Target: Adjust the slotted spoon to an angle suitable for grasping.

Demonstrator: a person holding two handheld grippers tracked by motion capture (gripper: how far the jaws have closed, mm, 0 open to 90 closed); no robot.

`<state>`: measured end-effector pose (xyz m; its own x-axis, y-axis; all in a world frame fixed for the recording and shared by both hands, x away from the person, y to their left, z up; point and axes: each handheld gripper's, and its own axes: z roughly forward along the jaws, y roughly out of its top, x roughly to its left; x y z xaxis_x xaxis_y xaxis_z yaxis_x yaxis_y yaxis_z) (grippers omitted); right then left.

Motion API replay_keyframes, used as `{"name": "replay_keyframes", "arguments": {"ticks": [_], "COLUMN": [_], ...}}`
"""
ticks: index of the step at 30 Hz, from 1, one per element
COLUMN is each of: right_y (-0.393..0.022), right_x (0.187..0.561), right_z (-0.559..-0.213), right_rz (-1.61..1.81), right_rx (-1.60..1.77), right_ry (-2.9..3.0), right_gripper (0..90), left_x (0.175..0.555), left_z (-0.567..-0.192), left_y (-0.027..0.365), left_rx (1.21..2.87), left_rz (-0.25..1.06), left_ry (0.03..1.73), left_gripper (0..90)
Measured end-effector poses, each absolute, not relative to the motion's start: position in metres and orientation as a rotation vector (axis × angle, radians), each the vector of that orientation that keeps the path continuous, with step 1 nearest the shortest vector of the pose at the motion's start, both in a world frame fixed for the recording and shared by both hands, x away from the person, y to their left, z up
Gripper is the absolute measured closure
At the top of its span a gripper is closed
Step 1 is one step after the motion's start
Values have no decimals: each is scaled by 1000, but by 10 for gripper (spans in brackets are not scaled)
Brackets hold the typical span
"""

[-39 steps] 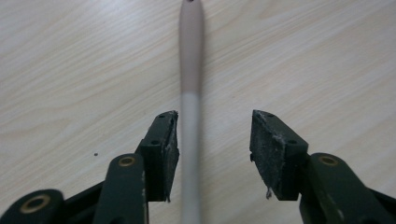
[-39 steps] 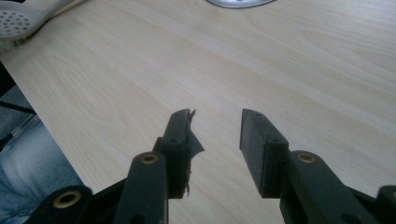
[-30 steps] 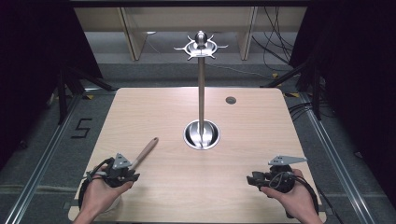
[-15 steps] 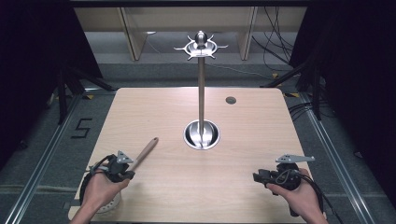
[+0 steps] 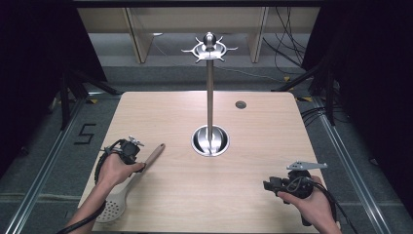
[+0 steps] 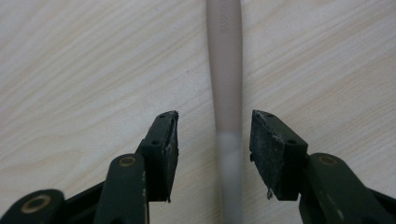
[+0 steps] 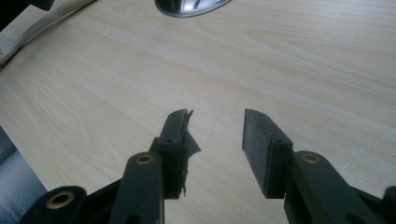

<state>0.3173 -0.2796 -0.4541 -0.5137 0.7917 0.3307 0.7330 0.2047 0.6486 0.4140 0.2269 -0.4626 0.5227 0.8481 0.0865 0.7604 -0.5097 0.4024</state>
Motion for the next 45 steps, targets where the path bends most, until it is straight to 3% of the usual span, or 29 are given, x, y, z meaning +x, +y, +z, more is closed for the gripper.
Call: {"name": "replay_keyframes", "arguments": {"ticks": [19,29,45], "right_y": [-279,-279,-277], "right_x": [318,318,317], "right_z": [-455,-455,-457], "right_rz": [1195,1185,1206], "right_rx": [1467,1475,1512], "right_ry": [2382,2388,2390], "right_gripper": [593,589,584], "left_x": [435,440,443], "left_z": [-469,-468,-480], "left_y": [209,204,206], "left_rx": [2539,2635,2649], "left_rz": [241,130,116], "left_ry": [1346,1412,1418], "left_gripper": [501,535,643]}}
